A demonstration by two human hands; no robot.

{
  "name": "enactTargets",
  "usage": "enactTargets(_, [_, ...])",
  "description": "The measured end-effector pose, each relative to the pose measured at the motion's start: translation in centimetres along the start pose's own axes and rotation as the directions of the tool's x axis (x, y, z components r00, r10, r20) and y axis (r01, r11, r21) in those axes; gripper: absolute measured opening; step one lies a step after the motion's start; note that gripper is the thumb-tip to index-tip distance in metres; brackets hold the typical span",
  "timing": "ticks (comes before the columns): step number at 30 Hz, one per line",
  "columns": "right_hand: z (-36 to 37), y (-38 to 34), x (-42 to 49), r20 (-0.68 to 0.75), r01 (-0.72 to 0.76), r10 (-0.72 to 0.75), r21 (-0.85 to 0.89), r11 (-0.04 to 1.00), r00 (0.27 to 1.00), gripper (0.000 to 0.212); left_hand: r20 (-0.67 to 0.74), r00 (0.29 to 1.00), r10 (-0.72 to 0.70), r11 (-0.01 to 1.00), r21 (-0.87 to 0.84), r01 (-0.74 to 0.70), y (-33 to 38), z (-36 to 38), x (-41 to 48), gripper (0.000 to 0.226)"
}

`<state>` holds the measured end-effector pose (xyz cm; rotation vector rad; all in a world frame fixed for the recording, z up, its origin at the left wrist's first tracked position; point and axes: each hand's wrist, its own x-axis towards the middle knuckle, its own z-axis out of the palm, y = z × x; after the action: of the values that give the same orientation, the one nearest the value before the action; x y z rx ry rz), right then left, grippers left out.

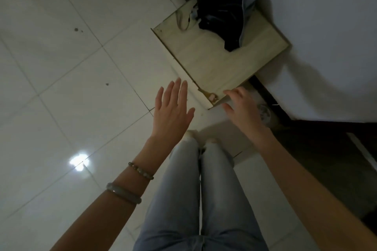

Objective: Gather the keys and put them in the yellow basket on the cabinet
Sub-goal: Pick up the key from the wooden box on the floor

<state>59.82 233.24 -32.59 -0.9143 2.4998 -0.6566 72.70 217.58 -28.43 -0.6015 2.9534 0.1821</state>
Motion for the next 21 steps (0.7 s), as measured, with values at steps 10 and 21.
enactTargets(10, [9.5, 4.8, 4.0, -0.002, -0.027, 0.027, -0.023, 0.999, 1.0, 0.028, 0.063, 0.997, -0.047, 0.999, -0.012, 0.048, -2.0, 11.3, 0.5, 0.065])
enactTargets(21, [8.5, 4.9, 5.6, 0.033, 0.048, -0.048, 0.012, 0.999, 0.998, 0.004, 0.048, 0.993, -0.108, 0.993, -0.042, 0.11, -2.1, 9.7, 0.7, 0.064])
